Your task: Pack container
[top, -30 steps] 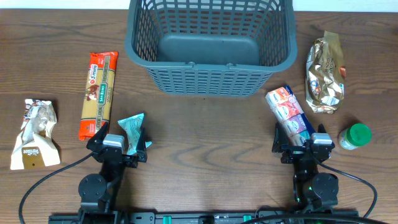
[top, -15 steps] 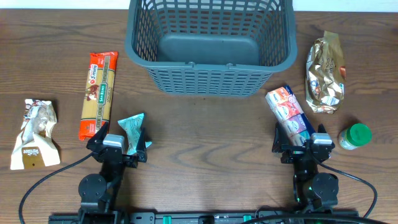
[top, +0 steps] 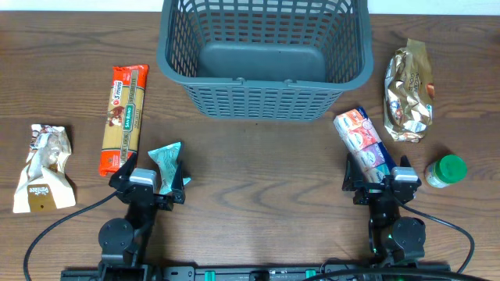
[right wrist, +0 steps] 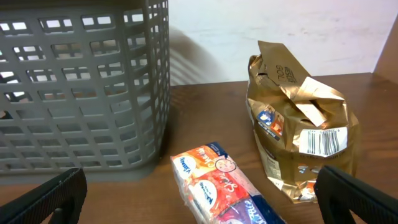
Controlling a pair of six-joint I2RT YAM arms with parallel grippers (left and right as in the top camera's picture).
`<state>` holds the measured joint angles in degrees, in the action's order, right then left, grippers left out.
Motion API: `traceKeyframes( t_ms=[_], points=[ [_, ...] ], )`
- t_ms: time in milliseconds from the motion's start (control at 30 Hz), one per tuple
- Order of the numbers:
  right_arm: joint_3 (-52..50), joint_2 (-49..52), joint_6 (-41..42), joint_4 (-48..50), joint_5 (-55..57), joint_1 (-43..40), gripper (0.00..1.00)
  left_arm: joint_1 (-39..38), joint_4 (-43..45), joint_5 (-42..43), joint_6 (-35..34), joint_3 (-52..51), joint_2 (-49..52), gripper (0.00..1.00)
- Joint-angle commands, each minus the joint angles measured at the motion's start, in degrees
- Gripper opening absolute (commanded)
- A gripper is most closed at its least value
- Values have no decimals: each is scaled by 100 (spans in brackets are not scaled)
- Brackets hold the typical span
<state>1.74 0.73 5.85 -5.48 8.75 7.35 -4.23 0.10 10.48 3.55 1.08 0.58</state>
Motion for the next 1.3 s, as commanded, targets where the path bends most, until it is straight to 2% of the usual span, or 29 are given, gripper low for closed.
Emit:
traceKeyframes(
  t_ms=[0,100,200,333,467,633,900,967,1067,1267],
  points=[
    [-37,33,621,13,-76,-57,99,-20,68,129,-632,-66,-31,98],
    [31,46,1003,11,-463,-59,99,-20,-87,129,-1093,136,-4,98],
    [315,186,1106,-125,-667,-59,99,-20,-446,125,-1180,671,201,98],
    [1252,732,1099,-966,-874,-59,99,-20,-1506,-76,-1158,1779,909,98],
    [2629,1746,953,-2302,-1060,-63,99,-20,-2715,-586,-1147,2933,1867,98],
    [4843,3381,728,-4546,-1049,-70,99,-20,-3676,-603,-957,4046,2911,98],
    [7897,5882,46,-7794,-1029,-304,99,-20,-3991,-603,-964,4389,3375,98],
    [8417,6269,-280,-8085,-922,-304,99,-20,-3995,-603,-962,4389,3373,98],
    [8839,6669,-315,-8124,-85,-306,99,-20,-3995,-605,-964,4389,3373,98],
    [8876,7197,-1010,-8188,433,-531,99,-20,-4039,-605,-964,4389,3373,98]
  ],
)
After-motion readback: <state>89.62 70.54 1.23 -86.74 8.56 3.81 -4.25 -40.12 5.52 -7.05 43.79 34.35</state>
